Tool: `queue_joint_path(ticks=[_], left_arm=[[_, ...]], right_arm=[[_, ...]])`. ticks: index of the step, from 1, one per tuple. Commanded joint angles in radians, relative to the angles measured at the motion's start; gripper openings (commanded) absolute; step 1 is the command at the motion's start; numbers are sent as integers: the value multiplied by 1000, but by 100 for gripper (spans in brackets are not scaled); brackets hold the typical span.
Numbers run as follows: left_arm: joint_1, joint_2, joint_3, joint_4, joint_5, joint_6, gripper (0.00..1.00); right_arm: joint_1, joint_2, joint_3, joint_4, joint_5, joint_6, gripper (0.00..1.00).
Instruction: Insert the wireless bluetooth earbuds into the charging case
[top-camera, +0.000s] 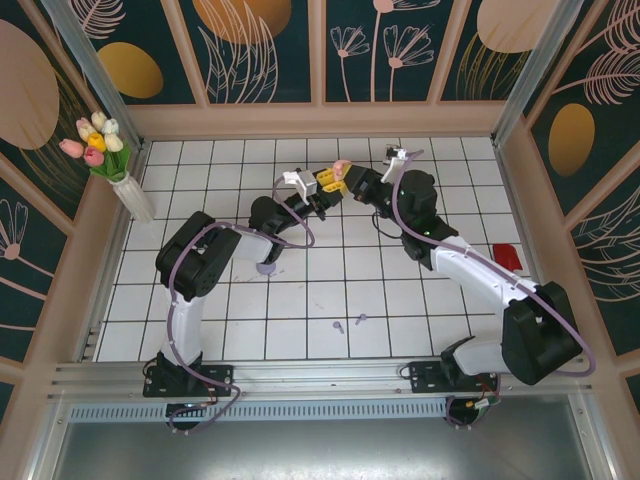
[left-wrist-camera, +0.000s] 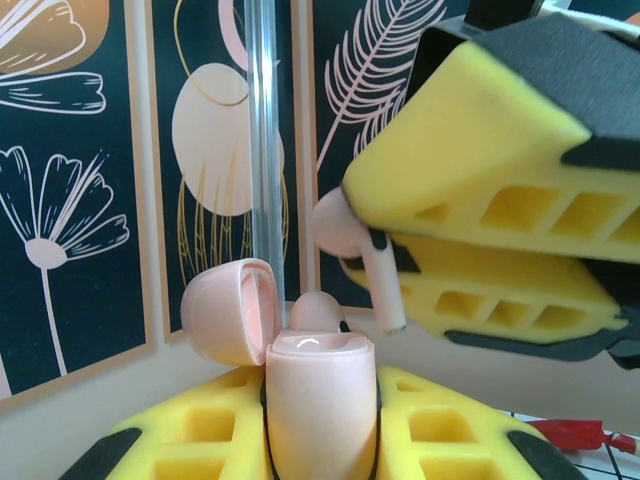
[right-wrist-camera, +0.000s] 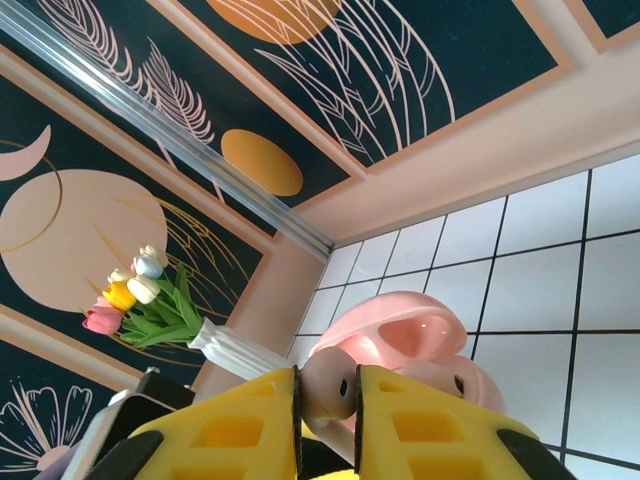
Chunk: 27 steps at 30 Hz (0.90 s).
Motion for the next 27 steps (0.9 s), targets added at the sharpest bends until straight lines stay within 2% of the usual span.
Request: queue_joint_path(ticks=[1, 27], left_arm=[[-6, 14, 11, 117, 10, 4, 0], [-12, 2, 15, 120, 25, -11, 0]], right_arm=[[-8, -42, 11, 57, 2, 7, 20], [-17, 29, 19, 92, 11, 21, 19]])
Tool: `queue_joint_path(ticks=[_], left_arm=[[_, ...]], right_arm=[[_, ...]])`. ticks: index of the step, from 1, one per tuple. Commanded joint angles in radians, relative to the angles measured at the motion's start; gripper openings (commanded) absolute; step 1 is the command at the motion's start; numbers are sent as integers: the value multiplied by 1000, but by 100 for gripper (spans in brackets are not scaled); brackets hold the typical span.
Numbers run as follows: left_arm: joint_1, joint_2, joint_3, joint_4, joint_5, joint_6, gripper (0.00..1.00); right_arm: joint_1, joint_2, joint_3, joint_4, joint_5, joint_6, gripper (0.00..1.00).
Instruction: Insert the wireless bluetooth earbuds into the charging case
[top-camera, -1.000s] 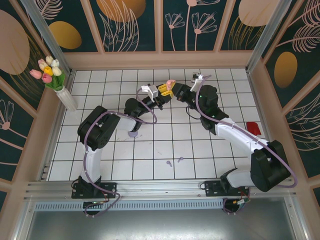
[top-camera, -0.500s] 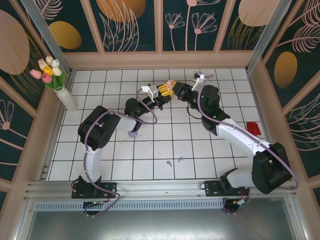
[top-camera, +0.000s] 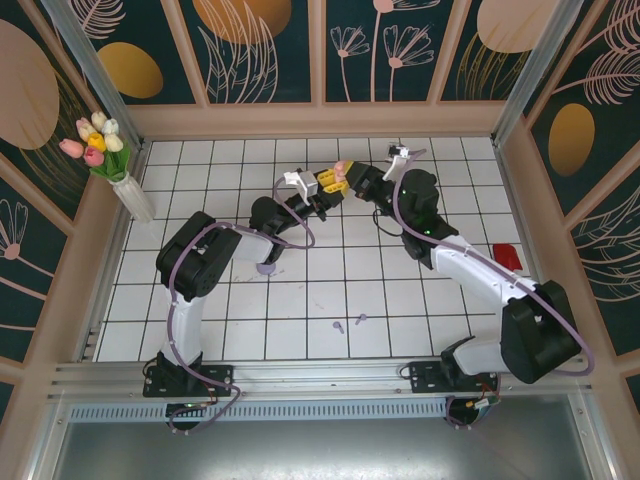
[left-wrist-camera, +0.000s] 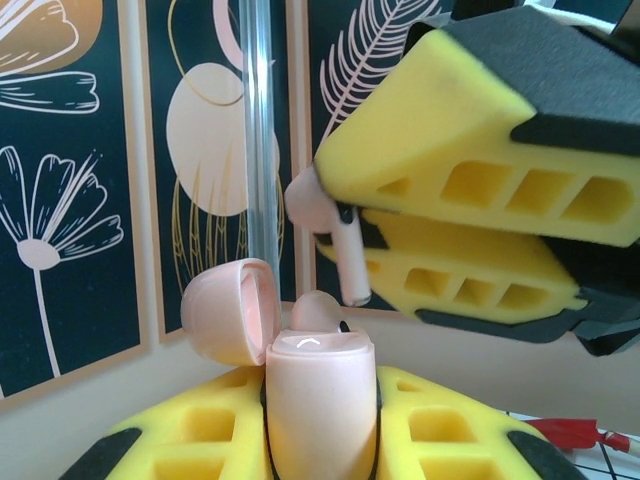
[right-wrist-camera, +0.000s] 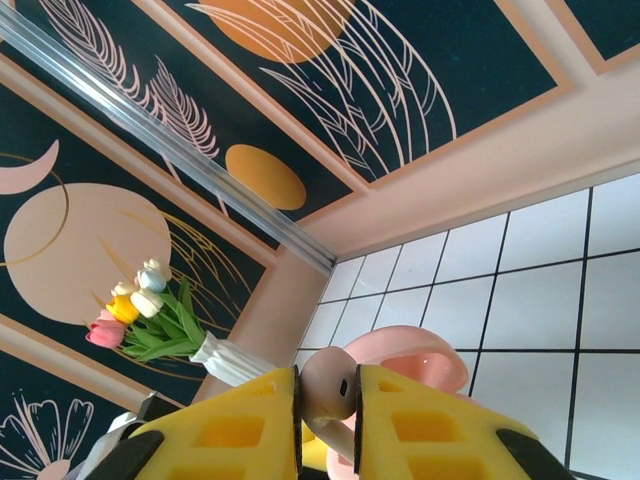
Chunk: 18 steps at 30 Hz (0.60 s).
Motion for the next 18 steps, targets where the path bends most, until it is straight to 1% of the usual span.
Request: queue_joint_path(ticks=[1, 18], left_arm=[[-7, 1, 17, 120, 22, -11, 0], [-7, -5, 26, 110, -3, 2, 0]], right_arm=[[-7, 16, 20, 56, 6, 19, 19], [-6, 7, -18, 33, -9, 7, 19]])
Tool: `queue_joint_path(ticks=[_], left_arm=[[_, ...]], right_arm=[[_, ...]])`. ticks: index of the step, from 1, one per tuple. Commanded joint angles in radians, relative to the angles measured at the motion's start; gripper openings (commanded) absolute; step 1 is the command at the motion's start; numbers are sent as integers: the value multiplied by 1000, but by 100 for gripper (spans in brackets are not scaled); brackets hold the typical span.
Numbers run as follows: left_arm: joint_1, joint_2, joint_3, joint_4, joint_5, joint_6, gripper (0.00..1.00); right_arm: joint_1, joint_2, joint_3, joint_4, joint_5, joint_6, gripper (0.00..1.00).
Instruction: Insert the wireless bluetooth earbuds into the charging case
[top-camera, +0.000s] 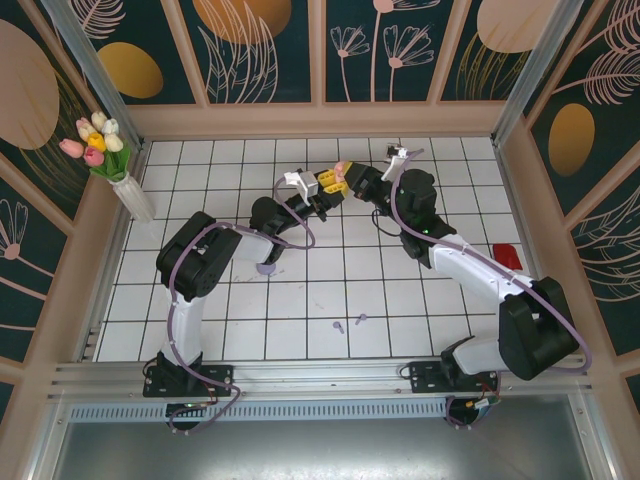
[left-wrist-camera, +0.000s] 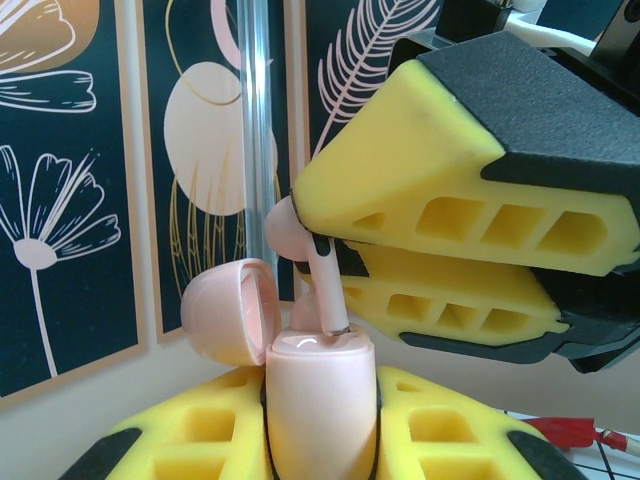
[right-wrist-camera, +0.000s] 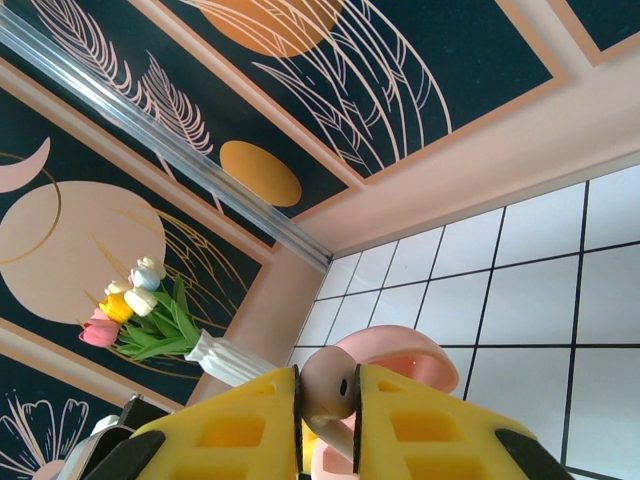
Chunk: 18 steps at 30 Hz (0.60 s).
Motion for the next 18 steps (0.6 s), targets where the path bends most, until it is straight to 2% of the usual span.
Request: queue_joint_path(ticks=[1, 18], left_arm=[[-6, -5, 28, 109, -4, 3, 0], [-7, -8, 45, 84, -20, 17, 0]], right_arm=[[-6, -9, -20, 27, -9, 6, 19], [5, -16, -45, -14, -29, -11, 18]])
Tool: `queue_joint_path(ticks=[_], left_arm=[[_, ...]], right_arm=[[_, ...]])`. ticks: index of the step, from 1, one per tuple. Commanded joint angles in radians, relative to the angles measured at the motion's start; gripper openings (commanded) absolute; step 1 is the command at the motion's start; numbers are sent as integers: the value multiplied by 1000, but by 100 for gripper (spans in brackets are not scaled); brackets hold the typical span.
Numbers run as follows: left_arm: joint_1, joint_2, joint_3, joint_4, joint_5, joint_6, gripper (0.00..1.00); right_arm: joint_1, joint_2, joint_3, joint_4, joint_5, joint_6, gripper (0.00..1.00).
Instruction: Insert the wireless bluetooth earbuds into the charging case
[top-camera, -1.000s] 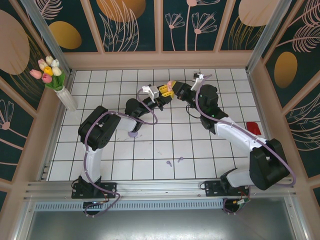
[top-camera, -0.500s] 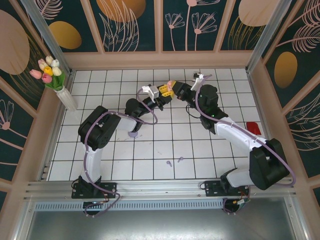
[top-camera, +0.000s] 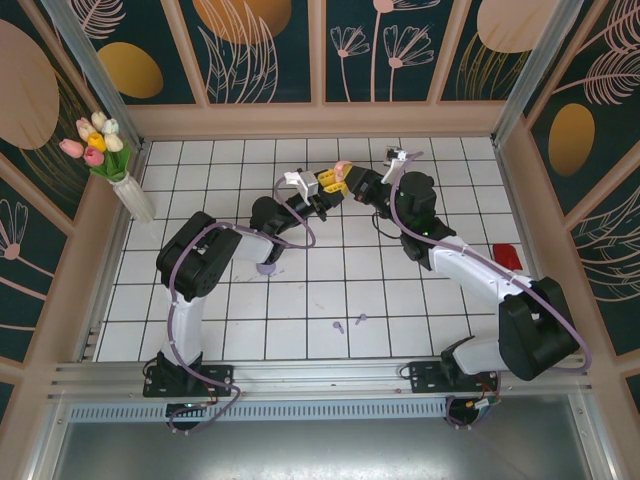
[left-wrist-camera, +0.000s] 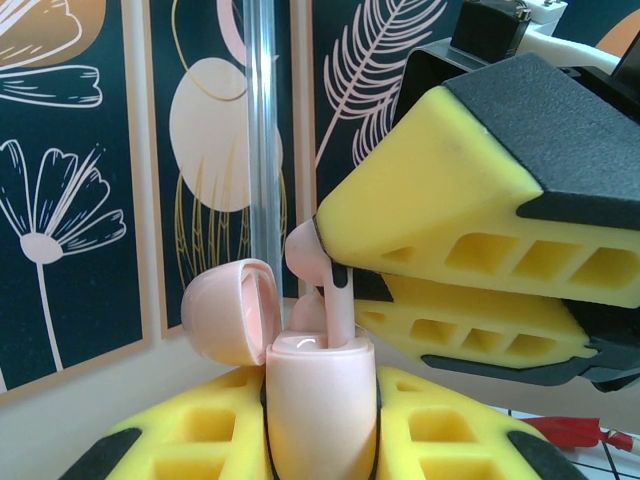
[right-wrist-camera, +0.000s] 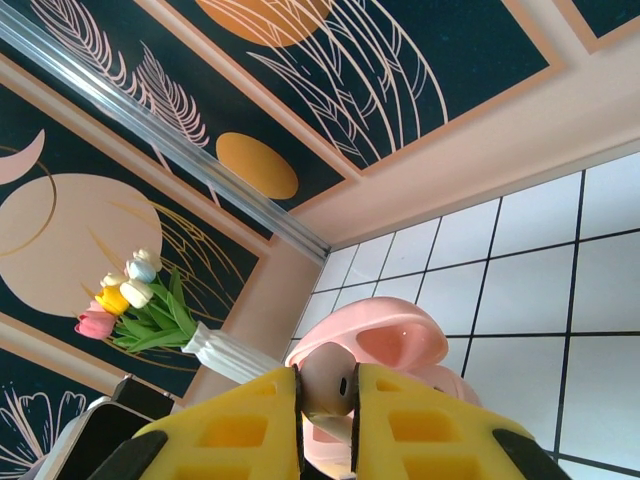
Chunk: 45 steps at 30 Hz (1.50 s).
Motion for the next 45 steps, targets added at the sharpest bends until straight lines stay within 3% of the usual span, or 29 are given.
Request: queue_joint_path(ticks=[1, 8, 29, 38, 45], left_arm=[[-7, -8, 44, 94, -10, 16, 0], [-7, -6, 43, 93, -12, 11, 0], [-7, 8, 21, 128, -25, -9, 0], [-7, 9, 8, 138, -25, -7, 0], [-7, -3, -61, 163, -11, 1, 0]], right_arm=[[6, -13, -20, -31, -19, -12, 18], [12, -16, -7, -86, 8, -24, 22], [12, -69, 36, -197, 58, -23, 51], [3, -129, 46, -255, 86, -40, 53], [-36, -198, 60, -409, 165, -56, 54]])
